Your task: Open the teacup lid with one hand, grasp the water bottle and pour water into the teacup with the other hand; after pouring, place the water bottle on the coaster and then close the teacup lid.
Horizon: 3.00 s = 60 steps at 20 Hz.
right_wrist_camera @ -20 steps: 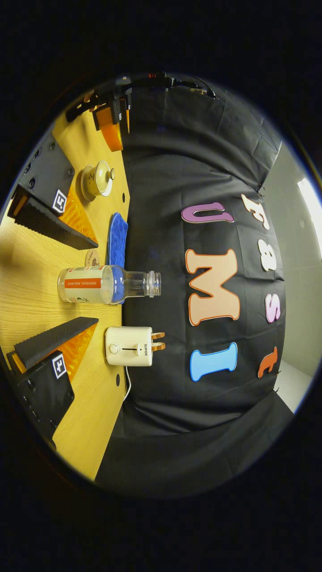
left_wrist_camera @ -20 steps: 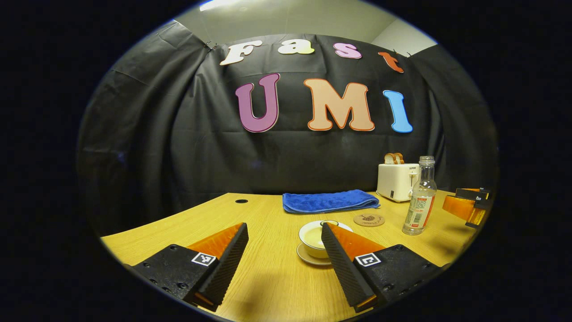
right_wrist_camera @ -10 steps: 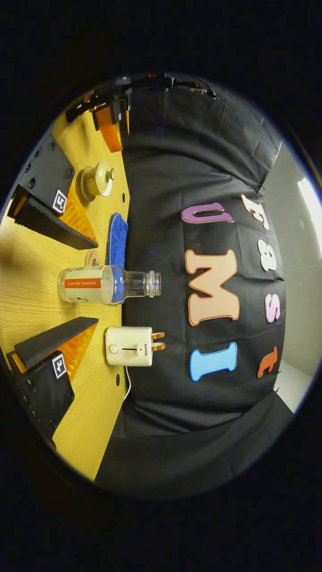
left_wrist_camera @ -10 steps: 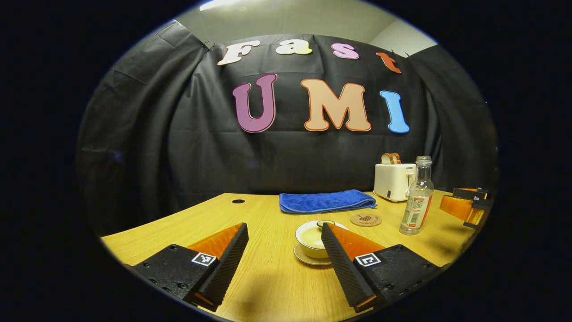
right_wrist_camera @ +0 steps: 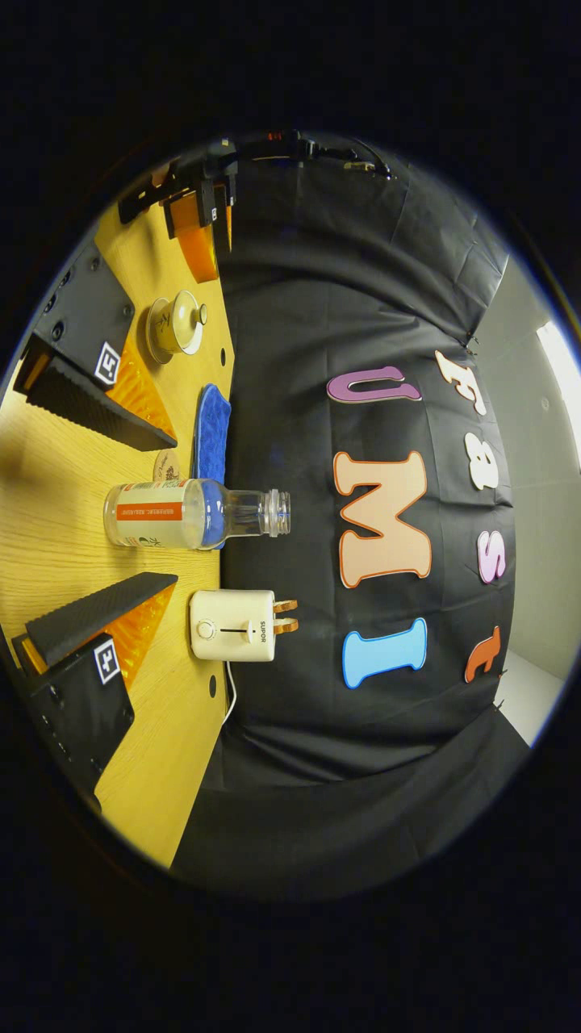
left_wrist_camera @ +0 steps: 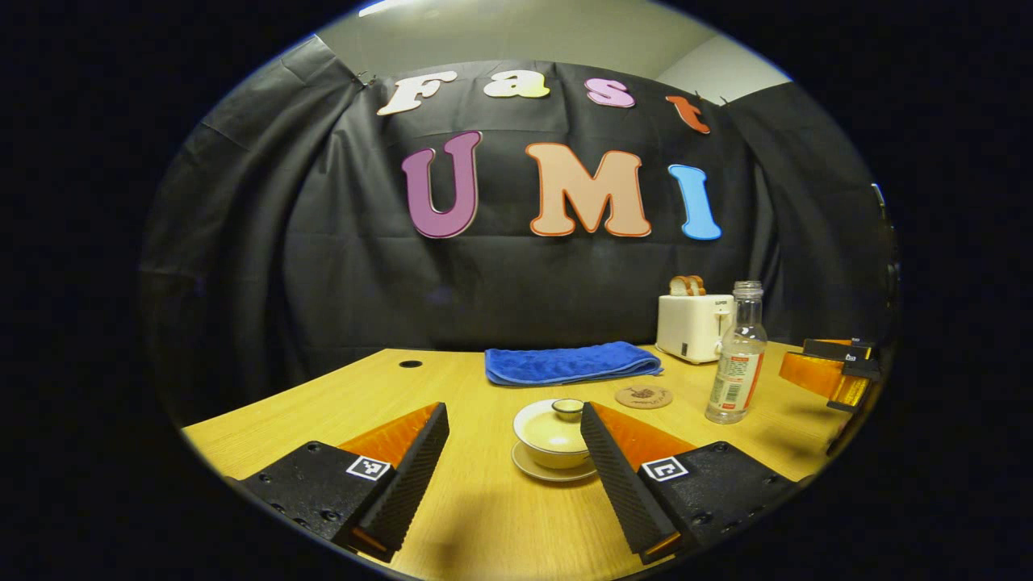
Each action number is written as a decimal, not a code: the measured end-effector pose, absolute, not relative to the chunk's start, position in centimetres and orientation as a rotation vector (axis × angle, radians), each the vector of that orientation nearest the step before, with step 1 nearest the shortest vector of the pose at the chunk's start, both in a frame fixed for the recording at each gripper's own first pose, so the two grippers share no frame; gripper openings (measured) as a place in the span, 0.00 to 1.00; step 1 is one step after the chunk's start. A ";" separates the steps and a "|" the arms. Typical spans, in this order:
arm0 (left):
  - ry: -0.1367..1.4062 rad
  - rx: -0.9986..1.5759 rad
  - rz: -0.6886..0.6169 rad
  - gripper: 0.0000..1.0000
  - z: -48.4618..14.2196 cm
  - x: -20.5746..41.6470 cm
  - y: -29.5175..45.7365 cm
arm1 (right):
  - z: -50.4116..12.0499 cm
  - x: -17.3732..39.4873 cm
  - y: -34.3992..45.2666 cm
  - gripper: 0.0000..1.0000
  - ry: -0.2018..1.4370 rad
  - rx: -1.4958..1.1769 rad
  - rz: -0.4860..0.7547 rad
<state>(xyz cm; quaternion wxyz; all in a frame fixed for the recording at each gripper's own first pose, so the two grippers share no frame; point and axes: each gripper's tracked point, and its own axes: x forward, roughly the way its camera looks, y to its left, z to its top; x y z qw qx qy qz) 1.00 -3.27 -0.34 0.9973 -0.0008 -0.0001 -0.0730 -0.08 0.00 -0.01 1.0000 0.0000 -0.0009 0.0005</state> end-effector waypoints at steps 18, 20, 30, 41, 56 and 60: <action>0.171 0.031 -0.269 0.82 -3.0 6.8 -7.2 | -0.1 0.0 0.1 0.97 -0.001 0.001 0.007; 0.172 0.039 -0.279 0.76 -3.0 7.0 -7.5 | -0.1 0.0 0.1 0.97 -0.001 0.001 0.007; 0.148 0.040 -0.288 0.29 -2.6 7.6 -7.7 | -0.2 0.0 0.1 1.00 -0.001 0.001 0.008; 0.088 -0.009 -0.254 0.27 -1.6 7.0 -6.8 | -0.1 0.0 0.1 0.97 -0.001 0.002 0.008; 0.000 -0.004 -0.216 0.26 -0.3 1.6 -1.8 | -0.5 2.1 1.2 1.00 0.018 0.005 0.063; -0.001 -0.002 -0.213 0.26 -0.3 1.2 -1.3 | -2.0 4.3 1.5 0.97 0.096 0.010 0.085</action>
